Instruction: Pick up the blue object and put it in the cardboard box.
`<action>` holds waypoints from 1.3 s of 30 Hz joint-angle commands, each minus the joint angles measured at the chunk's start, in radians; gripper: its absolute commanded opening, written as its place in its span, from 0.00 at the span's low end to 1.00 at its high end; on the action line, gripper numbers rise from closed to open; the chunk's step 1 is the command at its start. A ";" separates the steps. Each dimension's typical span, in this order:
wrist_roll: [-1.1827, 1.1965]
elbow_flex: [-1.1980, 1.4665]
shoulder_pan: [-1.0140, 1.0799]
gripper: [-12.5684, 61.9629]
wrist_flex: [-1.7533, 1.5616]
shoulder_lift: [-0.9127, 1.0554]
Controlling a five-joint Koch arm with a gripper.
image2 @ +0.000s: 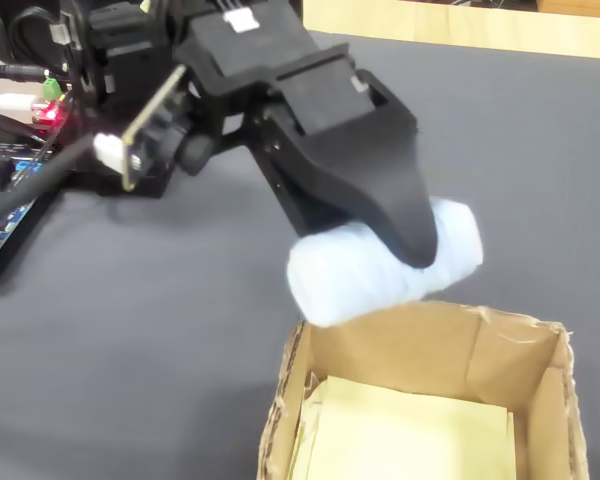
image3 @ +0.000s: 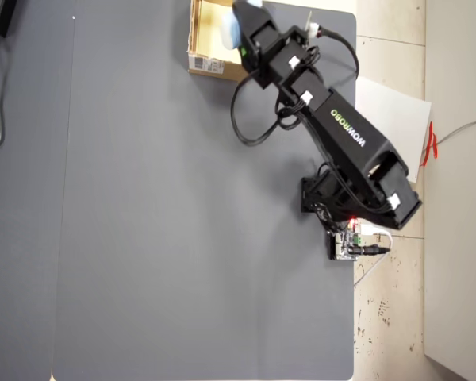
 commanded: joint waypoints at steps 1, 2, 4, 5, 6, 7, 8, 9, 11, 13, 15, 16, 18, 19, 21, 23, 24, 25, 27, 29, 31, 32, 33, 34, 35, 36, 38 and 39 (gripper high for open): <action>0.006 -0.107 -0.014 0.47 -0.051 0.009; 0.006 -0.118 -0.015 0.51 -0.025 0.002; 0.008 -0.133 -0.017 0.56 -0.011 -0.018; 0.008 -0.138 -0.015 0.57 -0.011 -0.023; 0.008 -0.141 -0.015 0.58 -0.011 -0.025; 0.009 -0.143 -0.015 0.58 -0.011 -0.028; 0.008 -0.143 -0.015 0.59 -0.011 -0.028; 0.009 -0.143 -0.015 0.59 -0.009 -0.028; 0.009 -0.143 -0.017 0.59 -0.008 -0.028; 0.009 -0.138 -0.025 0.59 -0.006 -0.017; 0.009 -0.133 -0.038 0.59 -0.006 -0.005; 0.009 -0.129 -0.044 0.59 -0.006 0.005; 0.009 -0.094 -0.101 0.59 -0.003 0.057; 0.009 -0.078 -0.115 0.59 -0.003 0.071; 0.011 -0.041 -0.149 0.59 -0.005 0.103; 0.015 0.003 -0.187 0.59 -0.008 0.135; 0.015 0.025 -0.210 0.59 -0.009 0.155; 0.017 0.046 -0.232 0.59 -0.011 0.178; 0.017 0.089 -0.281 0.59 -0.012 0.215; 0.018 0.129 -0.325 0.60 -0.014 0.252; 0.026 0.175 -0.388 0.60 -0.017 0.293; 0.026 0.192 -0.410 0.60 -0.018 0.310; 0.026 0.209 -0.434 0.60 -0.018 0.324; 0.028 0.236 -0.466 0.60 -0.020 0.344; 0.032 0.259 -0.485 0.60 -0.026 0.359; 0.049 0.287 -0.511 0.60 -0.032 0.374; 0.081 0.348 -0.557 0.60 -0.063 0.408; 0.083 0.380 -0.575 0.60 -0.083 0.420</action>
